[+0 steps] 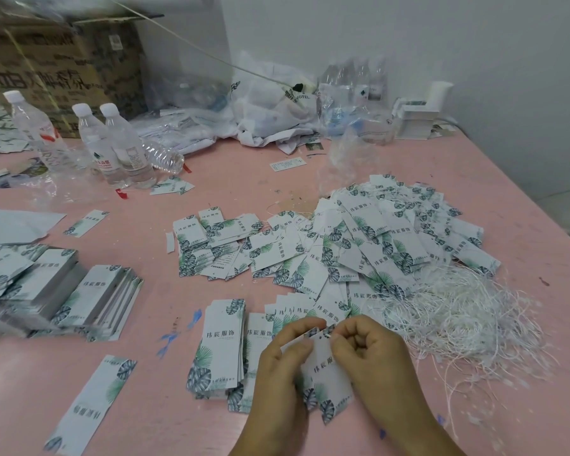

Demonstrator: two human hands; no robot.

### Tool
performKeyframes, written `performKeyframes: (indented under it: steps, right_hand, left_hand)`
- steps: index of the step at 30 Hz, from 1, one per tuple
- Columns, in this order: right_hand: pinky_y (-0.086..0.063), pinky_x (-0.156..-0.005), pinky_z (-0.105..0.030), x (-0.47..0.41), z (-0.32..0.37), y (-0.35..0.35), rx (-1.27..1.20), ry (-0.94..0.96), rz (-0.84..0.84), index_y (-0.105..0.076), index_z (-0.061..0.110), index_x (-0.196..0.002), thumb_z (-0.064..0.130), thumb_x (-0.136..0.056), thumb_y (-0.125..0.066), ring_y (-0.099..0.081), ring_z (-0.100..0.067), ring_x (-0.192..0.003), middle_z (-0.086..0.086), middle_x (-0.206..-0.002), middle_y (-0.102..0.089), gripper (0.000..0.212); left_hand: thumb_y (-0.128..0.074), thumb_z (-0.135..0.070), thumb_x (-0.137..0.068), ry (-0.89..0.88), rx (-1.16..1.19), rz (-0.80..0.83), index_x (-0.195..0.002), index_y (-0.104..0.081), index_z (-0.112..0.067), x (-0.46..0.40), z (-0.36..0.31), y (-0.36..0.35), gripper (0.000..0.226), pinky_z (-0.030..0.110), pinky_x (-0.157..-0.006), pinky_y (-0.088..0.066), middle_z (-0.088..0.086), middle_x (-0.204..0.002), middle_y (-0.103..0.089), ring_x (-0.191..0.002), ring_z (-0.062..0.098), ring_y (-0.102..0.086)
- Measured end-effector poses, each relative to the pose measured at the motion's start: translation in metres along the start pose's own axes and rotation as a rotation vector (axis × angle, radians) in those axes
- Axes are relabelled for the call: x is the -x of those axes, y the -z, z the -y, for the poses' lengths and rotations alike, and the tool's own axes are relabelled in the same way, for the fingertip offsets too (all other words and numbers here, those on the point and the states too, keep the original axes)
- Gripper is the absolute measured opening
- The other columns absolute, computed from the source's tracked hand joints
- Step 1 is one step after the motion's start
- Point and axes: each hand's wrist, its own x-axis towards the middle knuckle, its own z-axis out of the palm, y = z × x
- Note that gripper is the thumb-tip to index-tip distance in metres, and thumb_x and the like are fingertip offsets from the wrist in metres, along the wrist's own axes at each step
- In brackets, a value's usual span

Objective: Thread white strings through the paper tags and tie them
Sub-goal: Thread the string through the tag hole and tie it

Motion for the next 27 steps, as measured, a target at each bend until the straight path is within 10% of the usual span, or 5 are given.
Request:
performKeyframes:
  steps: [27]
  right_hand:
    - [-0.045, -0.052, -0.016, -0.006, 0.006, 0.012, -0.063, -0.061, 0.141, -0.072, 0.027, -0.073, 0.018, -0.079, -0.073, -0.053, -0.004, -0.052, 0.003, -0.057, -0.064, 0.011]
  left_hand:
    - [-0.092, -0.034, -0.06, -0.177, -0.263, -0.091, -0.094, -0.074, -0.014, -0.002, 0.004, 0.01, 0.043, 0.037, -0.066, -0.055, 0.016, -0.088, -0.074, -0.075, 0.025, -0.068]
